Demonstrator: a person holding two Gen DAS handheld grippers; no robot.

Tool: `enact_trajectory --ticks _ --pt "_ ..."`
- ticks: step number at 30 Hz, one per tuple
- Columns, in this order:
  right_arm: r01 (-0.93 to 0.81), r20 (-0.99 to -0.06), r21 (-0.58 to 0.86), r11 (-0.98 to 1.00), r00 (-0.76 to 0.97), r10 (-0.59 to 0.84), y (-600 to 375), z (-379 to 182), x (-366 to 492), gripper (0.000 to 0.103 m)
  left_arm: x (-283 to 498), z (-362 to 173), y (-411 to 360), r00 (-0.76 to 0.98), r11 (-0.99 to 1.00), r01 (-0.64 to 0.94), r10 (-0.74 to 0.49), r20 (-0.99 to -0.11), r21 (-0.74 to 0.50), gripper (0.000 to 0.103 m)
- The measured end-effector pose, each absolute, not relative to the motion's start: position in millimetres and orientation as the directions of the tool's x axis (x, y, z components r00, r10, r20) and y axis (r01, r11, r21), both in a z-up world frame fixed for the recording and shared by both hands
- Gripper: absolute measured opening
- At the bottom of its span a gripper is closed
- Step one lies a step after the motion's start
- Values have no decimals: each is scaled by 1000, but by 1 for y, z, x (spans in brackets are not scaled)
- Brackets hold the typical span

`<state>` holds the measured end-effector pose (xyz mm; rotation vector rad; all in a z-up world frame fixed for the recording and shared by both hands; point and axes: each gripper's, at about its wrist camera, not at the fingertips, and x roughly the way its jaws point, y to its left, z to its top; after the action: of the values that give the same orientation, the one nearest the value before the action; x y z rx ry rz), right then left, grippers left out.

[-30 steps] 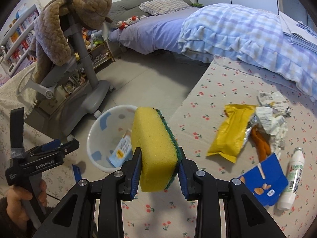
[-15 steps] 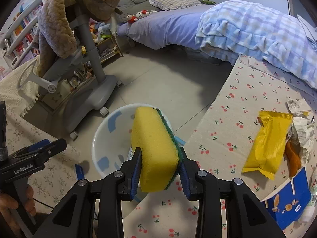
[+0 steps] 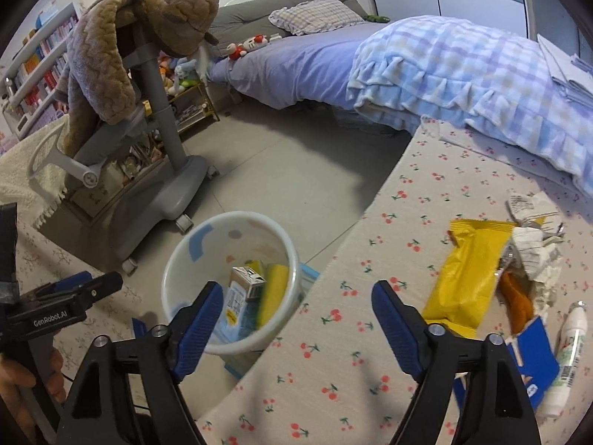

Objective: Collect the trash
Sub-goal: 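Carry the carton and sponge over the wastebasket and open both tools, then move both tools back over the table toward the blue box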

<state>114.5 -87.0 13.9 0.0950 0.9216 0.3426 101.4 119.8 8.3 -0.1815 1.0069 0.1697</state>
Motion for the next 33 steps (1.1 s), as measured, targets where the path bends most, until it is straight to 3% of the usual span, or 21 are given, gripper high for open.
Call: enact_trajectory --ticks 8,11,14,25,33 --pt "-220 -751 154 963 608 259 -110 29 93 102 100 8 103 527 982 -174 31 -849 -72 93" --pt "-184 -757 139 973 614 224 -129 30 88 103 101 11 96 536 985 -152 17 -844 -77 94" --pt "-146 -759 113 983 626 180 -147 31 83 103 101 12 87 545 988 -140 27 -838 -59 102" --pt "-41 -768 85 996 634 91 -215 38 68 103 104 9 58 528 992 -107 4 -849 -62 102" --pt "-25 -828 35 999 559 43 -240 13 68 103 107 5 35 512 997 -60 -14 -859 -52 102"
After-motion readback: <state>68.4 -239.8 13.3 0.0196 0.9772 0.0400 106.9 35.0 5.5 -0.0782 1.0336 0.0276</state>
